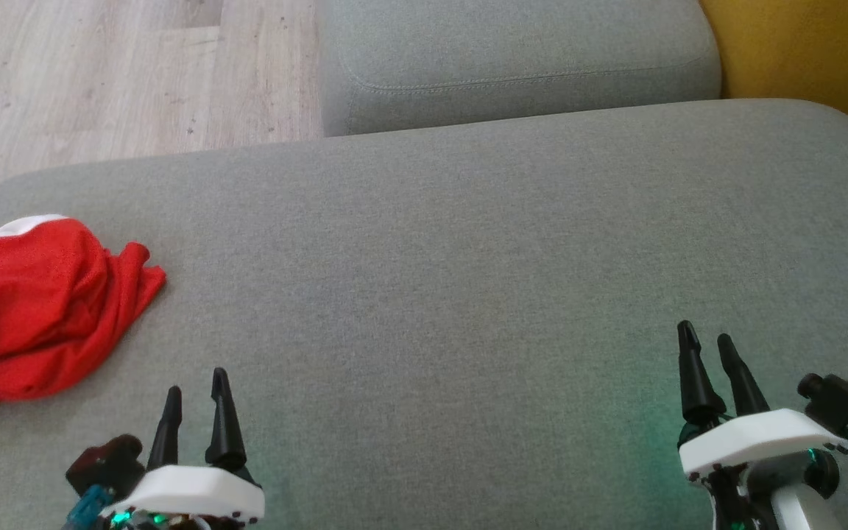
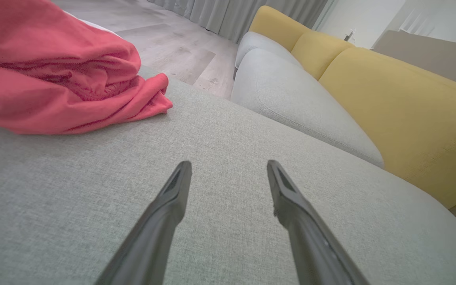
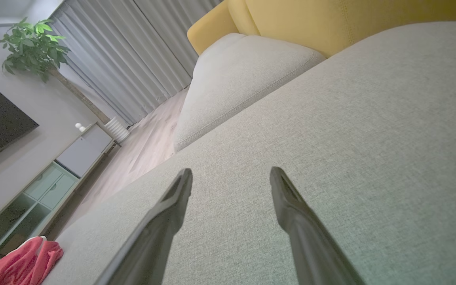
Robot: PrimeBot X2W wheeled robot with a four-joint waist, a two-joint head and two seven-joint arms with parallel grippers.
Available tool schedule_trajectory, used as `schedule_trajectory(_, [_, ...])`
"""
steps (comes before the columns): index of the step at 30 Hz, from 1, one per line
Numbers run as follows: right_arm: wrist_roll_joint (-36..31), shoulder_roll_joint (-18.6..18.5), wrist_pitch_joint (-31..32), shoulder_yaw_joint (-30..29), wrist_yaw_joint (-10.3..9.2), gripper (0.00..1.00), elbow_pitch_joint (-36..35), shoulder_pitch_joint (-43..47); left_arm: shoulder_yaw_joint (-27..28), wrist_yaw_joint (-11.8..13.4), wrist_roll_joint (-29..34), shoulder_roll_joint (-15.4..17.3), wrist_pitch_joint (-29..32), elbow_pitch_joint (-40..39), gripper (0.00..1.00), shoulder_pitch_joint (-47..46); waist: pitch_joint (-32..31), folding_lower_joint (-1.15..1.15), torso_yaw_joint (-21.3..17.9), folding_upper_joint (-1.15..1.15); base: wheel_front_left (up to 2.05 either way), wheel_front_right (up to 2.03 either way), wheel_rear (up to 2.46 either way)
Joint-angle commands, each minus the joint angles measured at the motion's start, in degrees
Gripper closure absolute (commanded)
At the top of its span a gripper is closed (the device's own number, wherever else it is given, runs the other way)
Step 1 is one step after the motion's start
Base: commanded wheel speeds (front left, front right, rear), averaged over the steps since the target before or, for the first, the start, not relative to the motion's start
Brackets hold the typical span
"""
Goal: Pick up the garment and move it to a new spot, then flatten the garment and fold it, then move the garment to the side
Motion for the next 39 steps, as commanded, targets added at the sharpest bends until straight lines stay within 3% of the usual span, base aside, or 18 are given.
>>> schedule_trajectory(1, [-2.05, -0.38, -1.02, 1.16, -0.03, 0.00, -2.40, -2.80, 0.85, 0.51, 1.99, 1.16, -0.85, -1.83, 0.00, -3.11, -0.01, 0.00, -0.02, 0.00, 0.00, 0.00, 0.00])
schedule_trajectory(39, [-29.17, -0.50, -5.00, 4.68, -0.04, 0.00, -4.85, -2.78, 0.01, 5.15, 24.07, 1.72, -7.48, -1.18, 0.00, -2.69, -0.38, 0.00, -1.12, 0.00, 0.00, 0.00, 0.00])
